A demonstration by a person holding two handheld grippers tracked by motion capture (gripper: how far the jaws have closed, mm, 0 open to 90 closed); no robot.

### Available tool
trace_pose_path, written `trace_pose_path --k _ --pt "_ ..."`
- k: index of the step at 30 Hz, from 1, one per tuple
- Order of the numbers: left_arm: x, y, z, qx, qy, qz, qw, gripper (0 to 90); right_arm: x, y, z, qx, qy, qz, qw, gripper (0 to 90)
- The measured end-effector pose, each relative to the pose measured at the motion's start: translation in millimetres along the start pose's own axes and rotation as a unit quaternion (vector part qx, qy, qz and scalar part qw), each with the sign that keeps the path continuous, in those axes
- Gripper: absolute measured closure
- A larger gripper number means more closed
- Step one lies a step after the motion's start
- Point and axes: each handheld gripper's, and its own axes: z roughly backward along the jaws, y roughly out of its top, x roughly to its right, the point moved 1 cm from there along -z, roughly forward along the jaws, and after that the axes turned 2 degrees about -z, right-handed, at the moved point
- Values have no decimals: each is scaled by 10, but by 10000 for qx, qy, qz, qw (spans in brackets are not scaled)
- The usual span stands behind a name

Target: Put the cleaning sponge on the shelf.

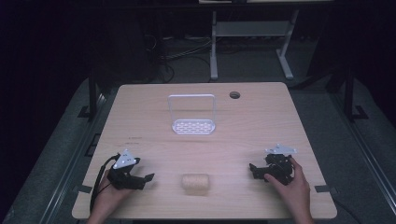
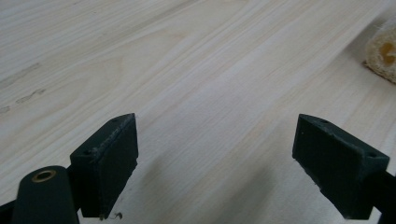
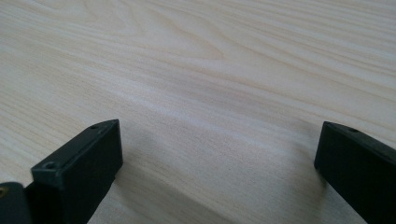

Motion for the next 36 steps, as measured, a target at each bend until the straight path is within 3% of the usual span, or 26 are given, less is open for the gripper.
trace_pose_path --k 23,36 --pt "196 83 -59 -2 -383 -234 9990 141 0 0 0 -1 -2 5 10000 6" --pt "308 116 -117 -105 -694 -493 9963 141 1 0 0 -1 0 5 10000 5"
